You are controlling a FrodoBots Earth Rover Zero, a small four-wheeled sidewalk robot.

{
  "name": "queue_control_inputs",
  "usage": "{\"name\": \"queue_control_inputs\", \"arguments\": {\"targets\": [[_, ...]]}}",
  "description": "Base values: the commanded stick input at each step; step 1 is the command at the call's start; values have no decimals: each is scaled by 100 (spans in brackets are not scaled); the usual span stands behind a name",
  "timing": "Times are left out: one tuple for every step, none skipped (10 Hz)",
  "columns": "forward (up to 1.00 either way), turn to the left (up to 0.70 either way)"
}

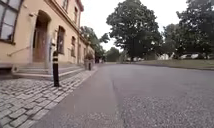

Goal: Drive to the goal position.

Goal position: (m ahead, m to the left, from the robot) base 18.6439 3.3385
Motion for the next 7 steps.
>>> {"name": "queue_control_inputs", "arguments": {"targets": [[70, -15], [70, 2], [70, 4], [70, 4], [70, 4], [70, 4], [70, 4]]}}
